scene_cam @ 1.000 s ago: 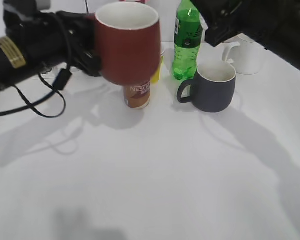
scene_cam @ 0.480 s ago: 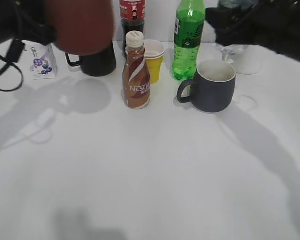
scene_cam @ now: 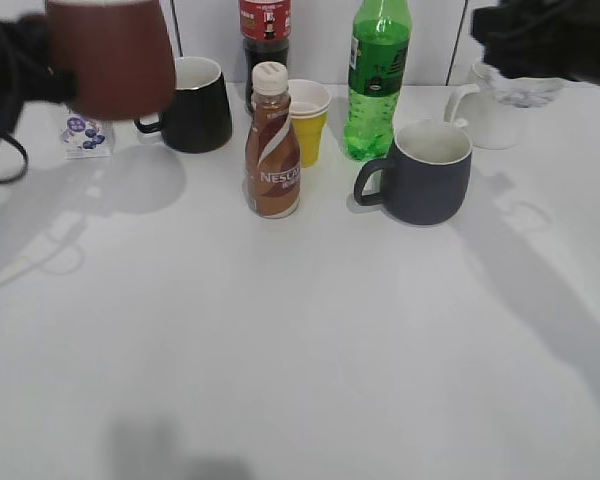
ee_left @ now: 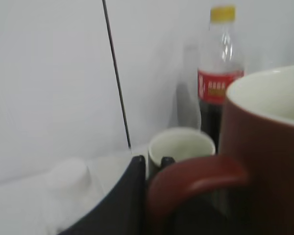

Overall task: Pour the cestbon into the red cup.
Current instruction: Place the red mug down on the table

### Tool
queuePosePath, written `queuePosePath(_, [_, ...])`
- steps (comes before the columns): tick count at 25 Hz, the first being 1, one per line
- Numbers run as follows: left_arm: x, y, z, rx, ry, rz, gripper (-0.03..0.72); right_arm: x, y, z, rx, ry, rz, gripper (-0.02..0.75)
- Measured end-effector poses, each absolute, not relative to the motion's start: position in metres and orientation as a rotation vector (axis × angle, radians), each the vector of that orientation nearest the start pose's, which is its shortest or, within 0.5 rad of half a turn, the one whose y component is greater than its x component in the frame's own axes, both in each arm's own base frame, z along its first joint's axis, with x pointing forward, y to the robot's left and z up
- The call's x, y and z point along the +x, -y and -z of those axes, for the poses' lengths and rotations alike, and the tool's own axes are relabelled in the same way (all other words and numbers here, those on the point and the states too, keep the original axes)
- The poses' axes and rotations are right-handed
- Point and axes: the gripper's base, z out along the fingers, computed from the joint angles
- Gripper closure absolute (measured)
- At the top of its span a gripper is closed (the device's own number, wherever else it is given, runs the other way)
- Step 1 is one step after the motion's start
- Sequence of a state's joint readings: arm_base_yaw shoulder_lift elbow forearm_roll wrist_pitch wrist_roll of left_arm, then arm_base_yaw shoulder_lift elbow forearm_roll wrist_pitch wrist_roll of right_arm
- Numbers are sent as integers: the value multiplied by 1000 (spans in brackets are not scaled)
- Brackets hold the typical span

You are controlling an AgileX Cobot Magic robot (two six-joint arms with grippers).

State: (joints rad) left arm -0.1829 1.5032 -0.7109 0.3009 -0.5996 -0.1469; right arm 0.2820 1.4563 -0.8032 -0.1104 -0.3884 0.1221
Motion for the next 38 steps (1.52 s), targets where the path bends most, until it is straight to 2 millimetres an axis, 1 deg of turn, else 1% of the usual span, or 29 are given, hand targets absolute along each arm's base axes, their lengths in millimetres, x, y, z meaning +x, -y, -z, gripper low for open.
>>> queuePosePath(3, [314, 75, -230, 372, -1695, 217, 631, 307, -75, -271, -194, -1760, -223, 268])
queuePosePath(7, [324, 78, -212, 352, -1659, 257, 631, 309, -50, -262, -121, -1786, -167, 268])
queuePosePath(10, [331, 78, -197, 320, -1652, 263, 631, 313, -40, -254, -86, -1802, -144, 268])
queuePosePath(14, [338, 79, -172, 301, -1622, 264, 631, 322, -41, -241, -88, -1786, -151, 268])
queuePosePath(17, [343, 79, -161, 278, -1593, 273, 631, 329, -42, -227, -90, -1785, -156, 268])
queuePosePath(22, [351, 80, -147, 346, -1579, 201, 631, 336, -43, -211, -90, -1791, -161, 268])
queuePosePath(27, [355, 79, -134, 380, -1592, 149, 631, 339, -44, -200, -91, -1815, -161, 268])
queuePosePath(33, [359, 76, -118, 349, -1621, 113, 631, 340, -44, -198, -92, -1812, -161, 268])
queuePosePath(38, [360, 78, -116, 382, -1615, 124, 631, 340, -44, -198, -92, -1810, -162, 268])
